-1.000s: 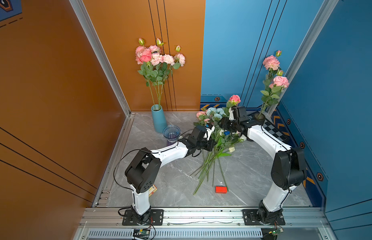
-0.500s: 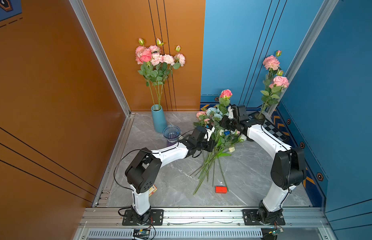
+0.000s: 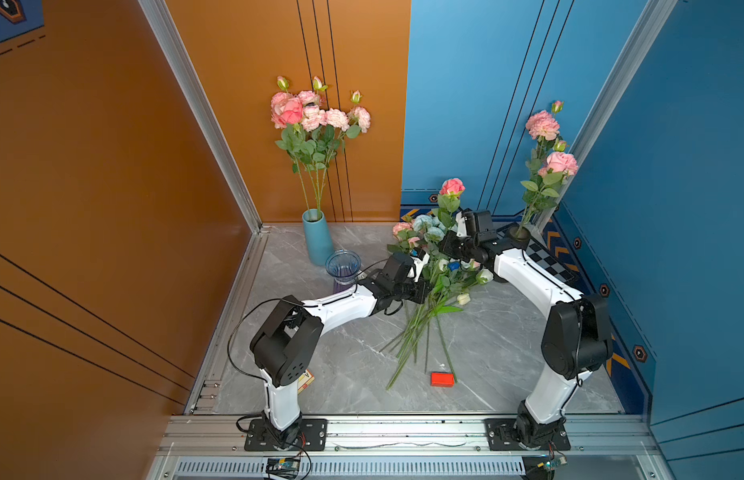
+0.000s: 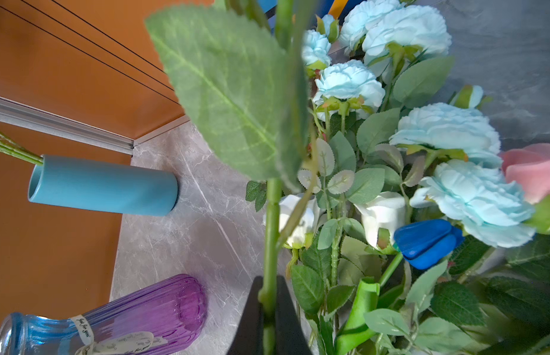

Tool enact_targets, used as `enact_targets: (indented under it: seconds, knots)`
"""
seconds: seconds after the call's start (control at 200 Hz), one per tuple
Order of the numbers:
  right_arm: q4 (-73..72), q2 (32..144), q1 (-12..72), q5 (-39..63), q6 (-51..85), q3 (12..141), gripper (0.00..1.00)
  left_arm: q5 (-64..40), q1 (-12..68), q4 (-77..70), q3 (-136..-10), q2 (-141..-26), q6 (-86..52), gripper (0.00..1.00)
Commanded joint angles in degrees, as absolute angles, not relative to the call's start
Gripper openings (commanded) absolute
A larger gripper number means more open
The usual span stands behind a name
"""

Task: Place the pink flowers into the vase
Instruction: Pick up the flower at the center of the board, then place the flower in the vase.

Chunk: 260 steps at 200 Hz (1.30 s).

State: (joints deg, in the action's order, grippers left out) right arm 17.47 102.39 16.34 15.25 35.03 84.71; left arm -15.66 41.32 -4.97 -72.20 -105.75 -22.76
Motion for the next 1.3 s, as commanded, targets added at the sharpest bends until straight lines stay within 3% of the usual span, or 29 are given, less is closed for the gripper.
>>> enact_targets:
  seconds: [0.0,0.425,0.501,0.581,0.691,1.006,1.296]
  knots:
    - [17.4,101.38,16.23,15.21,34.2,86.24,0.0,-15.15,41.2,-5.93,-72.6,-105.98,-23.31,0.05]
    - [19.15,99.47,16.53,12.76,29.63,89.21,0.0,-16.08,40.69,-5.97,-72.51,-104.81,-22.9,0.34]
    - [20.58,99.66,16.35,12.35,28.18,91.08,0.0,-16.24,40.69,-5.98,-72.35,-104.48,-22.68,0.49]
    - [21.91,99.46,16.13,11.7,26.12,93.26,0.0,-15.95,40.75,-5.98,-71.92,-103.7,-22.05,0.75]
    - [23.95,98.31,15.53,10.16,21.49,96.98,0.0,-15.2,40.77,-5.93,-71.32,-102.16,-20.68,1.0]
    - [26.28,91.57,11.55,5.29,4.44,107.76,0.0,-10.94,41.04,-5.97,-72.56,-99.08,-13.84,0.99]
    - [18.1,86.41,8.72,-1.6,-8.95,106.5,0.0,-7.34,42.22,-5.98,-75.45,-99.4,-9.19,0.99]
